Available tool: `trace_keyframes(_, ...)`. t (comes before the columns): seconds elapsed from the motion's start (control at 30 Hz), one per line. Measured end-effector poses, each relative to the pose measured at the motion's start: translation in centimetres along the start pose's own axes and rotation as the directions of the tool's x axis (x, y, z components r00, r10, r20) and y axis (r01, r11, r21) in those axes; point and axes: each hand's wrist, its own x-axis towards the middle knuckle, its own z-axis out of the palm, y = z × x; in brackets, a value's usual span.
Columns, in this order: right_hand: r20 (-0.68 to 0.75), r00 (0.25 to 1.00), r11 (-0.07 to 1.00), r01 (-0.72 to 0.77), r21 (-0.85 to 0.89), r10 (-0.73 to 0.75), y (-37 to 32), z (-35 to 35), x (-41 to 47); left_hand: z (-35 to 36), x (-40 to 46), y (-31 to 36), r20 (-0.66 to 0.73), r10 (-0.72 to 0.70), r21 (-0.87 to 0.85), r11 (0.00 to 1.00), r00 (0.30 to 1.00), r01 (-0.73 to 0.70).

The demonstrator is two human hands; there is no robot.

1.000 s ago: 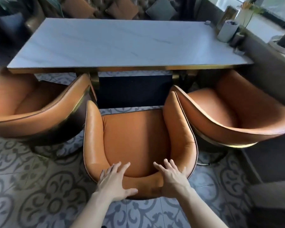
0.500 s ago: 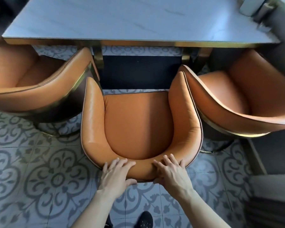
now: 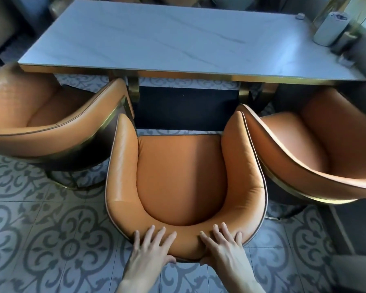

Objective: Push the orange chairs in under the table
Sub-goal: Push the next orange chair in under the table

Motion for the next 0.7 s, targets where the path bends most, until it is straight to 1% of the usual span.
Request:
trace_keyframes(0.07, -0.019, 1.0, 1.0, -0.006, 0.01, 0.006, -0.5, -0.6, 0.7, -0.3, 0.5, -0.7, -0.026, -0.005, 0.017, 1.0, 1.0, 0.005)
trace_keyframes(0.2, -0.086, 0.996, 1.0, 0.003, 0.029, 0.0, -1.7, -1.6, 2.4, -1.2, 1.7, -2.4, -0.072, -0.041, -0.006, 0.999, 0.997, 0.04)
trace_keyframes(0.37, -0.122, 0.993, 0.999, 0.011, 0.048, -0.005, -3.0, -2.6, 5.3, -2.8, 4.1, -5.0, -0.089, -0.002, -0.039, 0.999, 0.996, -0.002)
trace_keyframes(0.47, -0.143, 0.99, 0.999, 0.017, 0.042, -0.011, -3.3, -3.3, 7.4, -3.6, 5.9, -6.4, -0.146, 0.006, -0.062, 0.998, 0.989, -0.015)
trace_keyframes(0.53, -0.158, 0.987, 0.999, 0.027, 0.034, -0.021, -3.5, -3.7, 8.8, -4.4, 6.9, -7.3, -0.129, 0.015, -0.053, 0.998, 0.992, -0.022)
trace_keyframes(0.63, -0.194, 0.98, 0.998, 0.048, 0.03, -0.042, -4.1, -4.1, 10.5, -4.8, 8.2, -9.1, -0.079, 0.052, 0.01, 0.999, 0.996, -0.051)
trace_keyframes(0.7, -0.223, 0.973, 0.997, 0.065, 0.035, -0.055, -4.6, -4.3, 11.7, -4.9, 9.0, -10.2, -0.12, 0.052, 0.0, 0.999, 0.991, -0.052)
